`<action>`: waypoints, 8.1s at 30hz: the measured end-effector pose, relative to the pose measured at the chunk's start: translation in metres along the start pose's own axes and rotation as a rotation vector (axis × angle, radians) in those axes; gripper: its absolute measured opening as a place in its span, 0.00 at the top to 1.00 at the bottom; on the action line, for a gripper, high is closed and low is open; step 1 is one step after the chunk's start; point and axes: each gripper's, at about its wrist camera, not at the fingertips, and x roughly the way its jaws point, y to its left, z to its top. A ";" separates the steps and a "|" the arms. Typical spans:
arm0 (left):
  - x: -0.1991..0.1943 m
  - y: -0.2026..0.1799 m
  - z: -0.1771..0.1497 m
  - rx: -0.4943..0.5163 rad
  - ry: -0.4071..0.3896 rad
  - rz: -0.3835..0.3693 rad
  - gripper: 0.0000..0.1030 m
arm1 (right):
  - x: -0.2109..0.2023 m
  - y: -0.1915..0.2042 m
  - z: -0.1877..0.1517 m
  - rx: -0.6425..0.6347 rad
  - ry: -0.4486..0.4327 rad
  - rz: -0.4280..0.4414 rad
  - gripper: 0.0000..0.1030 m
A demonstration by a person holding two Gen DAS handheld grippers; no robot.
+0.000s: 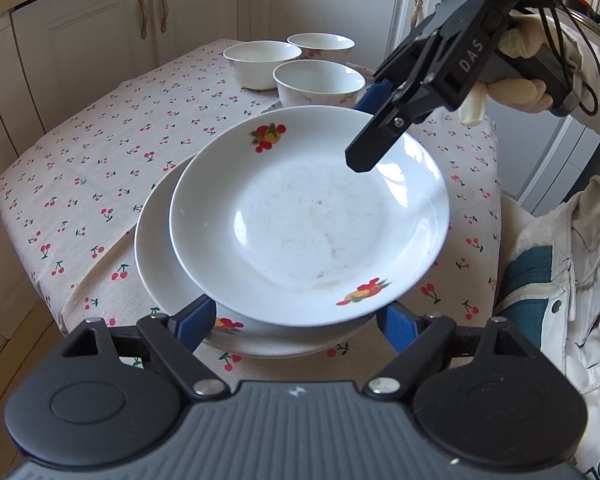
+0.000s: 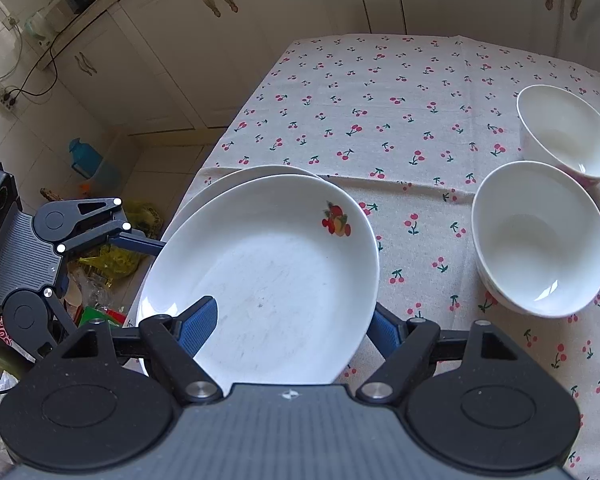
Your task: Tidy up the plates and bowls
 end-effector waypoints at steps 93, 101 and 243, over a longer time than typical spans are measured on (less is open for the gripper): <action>0.164 -0.016 0.205 -0.137 -0.029 0.128 0.36 | -0.008 -0.100 -0.064 -0.184 -0.433 -0.437 0.19; 0.166 -0.017 0.207 -0.121 -0.027 0.102 0.39 | -0.007 -0.097 -0.063 -0.205 -0.438 -0.439 0.21; 0.189 -0.042 0.353 -0.091 -0.060 0.094 0.11 | -0.096 -0.198 -0.071 -0.122 -0.479 -0.537 0.00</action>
